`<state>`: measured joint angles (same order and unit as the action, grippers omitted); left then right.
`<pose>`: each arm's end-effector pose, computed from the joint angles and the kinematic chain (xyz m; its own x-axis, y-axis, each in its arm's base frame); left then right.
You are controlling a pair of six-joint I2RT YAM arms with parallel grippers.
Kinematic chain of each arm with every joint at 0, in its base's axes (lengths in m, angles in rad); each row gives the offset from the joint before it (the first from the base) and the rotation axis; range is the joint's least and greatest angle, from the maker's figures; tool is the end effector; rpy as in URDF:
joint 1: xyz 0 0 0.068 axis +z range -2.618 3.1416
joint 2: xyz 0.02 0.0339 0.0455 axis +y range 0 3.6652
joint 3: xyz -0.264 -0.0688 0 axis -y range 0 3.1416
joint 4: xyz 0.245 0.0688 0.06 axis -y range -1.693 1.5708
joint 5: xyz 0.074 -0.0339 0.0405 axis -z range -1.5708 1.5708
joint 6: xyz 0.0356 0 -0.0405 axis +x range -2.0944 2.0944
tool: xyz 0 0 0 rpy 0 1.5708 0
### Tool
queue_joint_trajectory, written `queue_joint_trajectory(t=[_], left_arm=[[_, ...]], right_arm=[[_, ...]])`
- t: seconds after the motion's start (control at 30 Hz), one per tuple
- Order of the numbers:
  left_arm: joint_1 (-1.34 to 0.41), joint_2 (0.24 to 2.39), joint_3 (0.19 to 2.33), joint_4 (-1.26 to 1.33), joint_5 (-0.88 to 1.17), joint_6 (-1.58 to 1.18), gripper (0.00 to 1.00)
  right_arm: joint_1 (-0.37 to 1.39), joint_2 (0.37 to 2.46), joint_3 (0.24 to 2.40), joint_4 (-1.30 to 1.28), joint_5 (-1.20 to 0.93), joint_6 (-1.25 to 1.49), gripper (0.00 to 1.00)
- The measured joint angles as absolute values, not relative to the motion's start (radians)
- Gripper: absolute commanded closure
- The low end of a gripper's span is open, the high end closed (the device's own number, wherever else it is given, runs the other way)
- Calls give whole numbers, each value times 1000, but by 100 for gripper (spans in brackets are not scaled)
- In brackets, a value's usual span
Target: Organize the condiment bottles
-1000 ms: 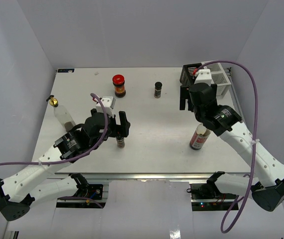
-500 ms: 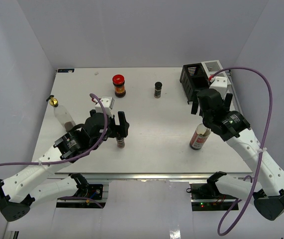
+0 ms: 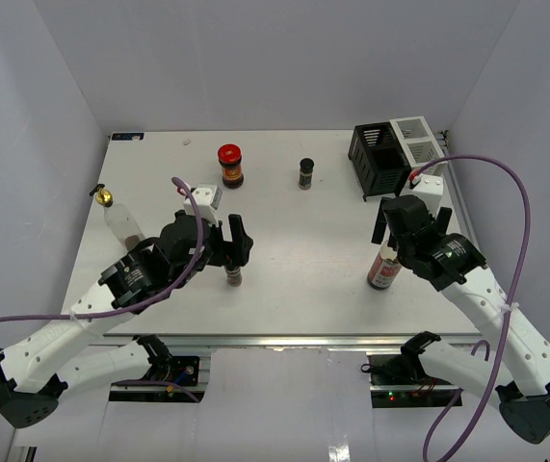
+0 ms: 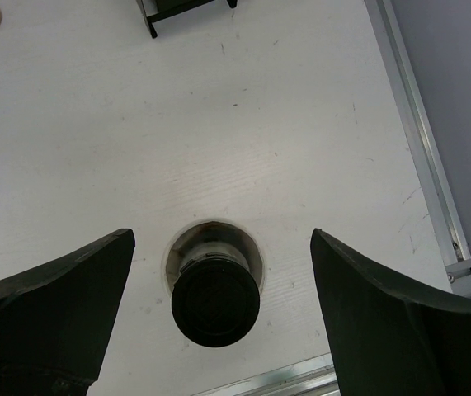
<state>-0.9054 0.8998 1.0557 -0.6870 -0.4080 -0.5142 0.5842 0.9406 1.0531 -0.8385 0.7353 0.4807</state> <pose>0.1226 -0.1333 0.3635 -0.5235 -0.0642 -0.8496 0.2910 0.9237 -0.2491 0.1602 0.0773 0.3473 -0.4867 0.0893 -0.8690 0.2644 0.9632 -0.0491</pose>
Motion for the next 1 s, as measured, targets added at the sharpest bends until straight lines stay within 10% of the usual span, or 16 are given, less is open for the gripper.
queue_joint_trajectory(t=[1.0], left_arm=[[-905,833,1056,-704,-407,-516,2]], right_arm=[[584,877,918,-688,746,419,39]])
